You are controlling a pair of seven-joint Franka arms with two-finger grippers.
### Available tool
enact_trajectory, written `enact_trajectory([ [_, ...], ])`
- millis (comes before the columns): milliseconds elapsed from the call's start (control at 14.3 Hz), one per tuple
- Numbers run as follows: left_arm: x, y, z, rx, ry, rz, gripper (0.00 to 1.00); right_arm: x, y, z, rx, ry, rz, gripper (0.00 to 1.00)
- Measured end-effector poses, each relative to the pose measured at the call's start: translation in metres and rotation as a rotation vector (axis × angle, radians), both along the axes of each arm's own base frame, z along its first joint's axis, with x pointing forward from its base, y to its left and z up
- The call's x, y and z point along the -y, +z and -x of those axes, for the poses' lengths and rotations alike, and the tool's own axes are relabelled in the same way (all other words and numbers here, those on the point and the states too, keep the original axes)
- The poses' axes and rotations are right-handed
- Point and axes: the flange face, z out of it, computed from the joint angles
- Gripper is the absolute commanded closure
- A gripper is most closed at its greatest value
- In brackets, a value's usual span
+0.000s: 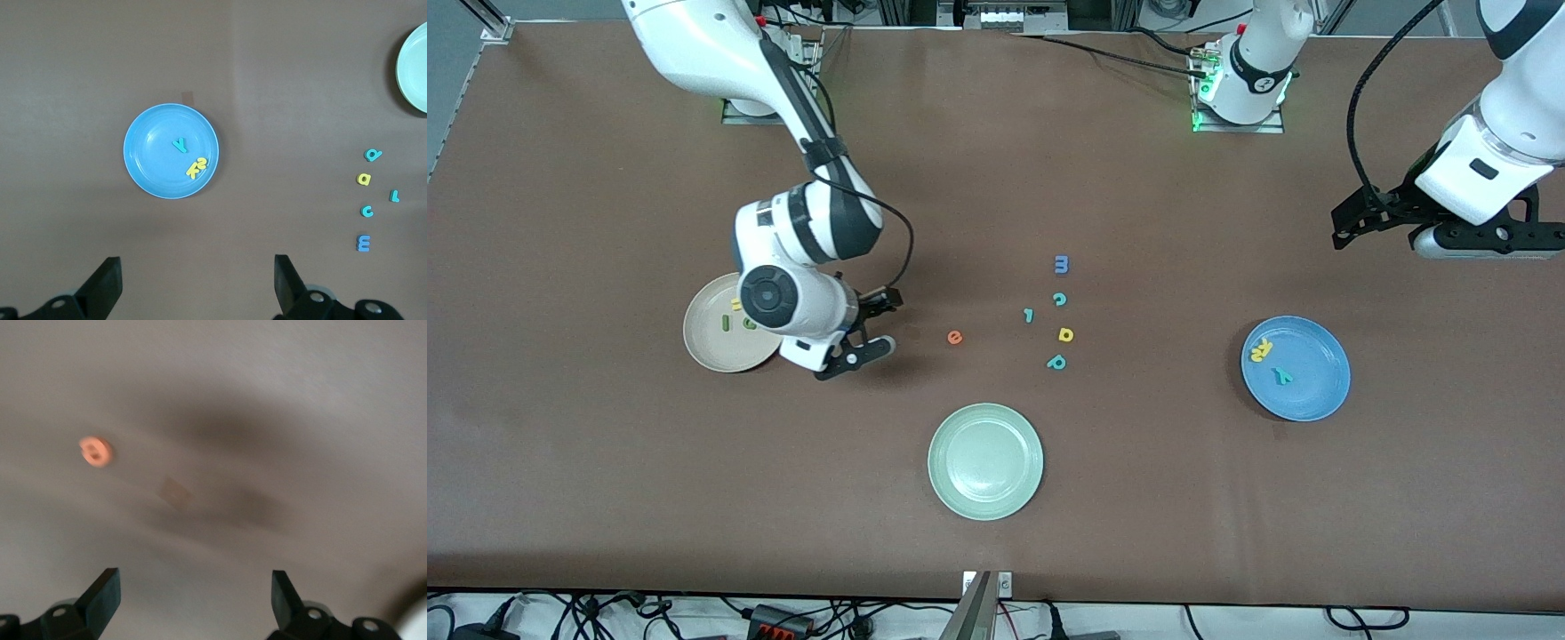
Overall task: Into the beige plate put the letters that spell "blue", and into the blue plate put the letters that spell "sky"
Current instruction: 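Grasp the orange e with the right gripper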
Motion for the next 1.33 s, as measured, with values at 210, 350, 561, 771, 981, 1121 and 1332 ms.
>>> enact_trajectory([
  [210,0.003,0.001,0.000,0.002,-0.005,0.000,0.00,-0.053,-0.013,0.005,0.077,-0.018,-0.006,0.00],
  [350,0.004,0.002,0.000,0.005,-0.008,0.000,0.00,-0.077,-0.024,0.015,0.105,-0.005,-0.010,0.00],
  [561,0.008,0.007,-0.001,0.015,-0.015,0.001,0.00,-0.101,-0.041,0.026,0.152,0.029,-0.014,0.02],
  [771,0.009,0.008,-0.001,0.017,-0.016,0.002,0.00,-0.119,-0.056,0.039,0.191,0.097,0.028,0.11],
  [981,0.009,0.008,-0.001,0.017,-0.017,0.002,0.00,-0.125,-0.065,0.045,0.207,0.138,0.066,0.15],
  [1121,0.009,0.008,-0.001,0.018,-0.017,0.002,0.00,-0.122,-0.067,0.042,0.216,0.136,0.069,0.17],
  [1332,0.009,0.008,-0.001,0.018,-0.017,0.002,0.00,-0.120,-0.071,0.037,0.245,0.128,0.060,0.28],
])
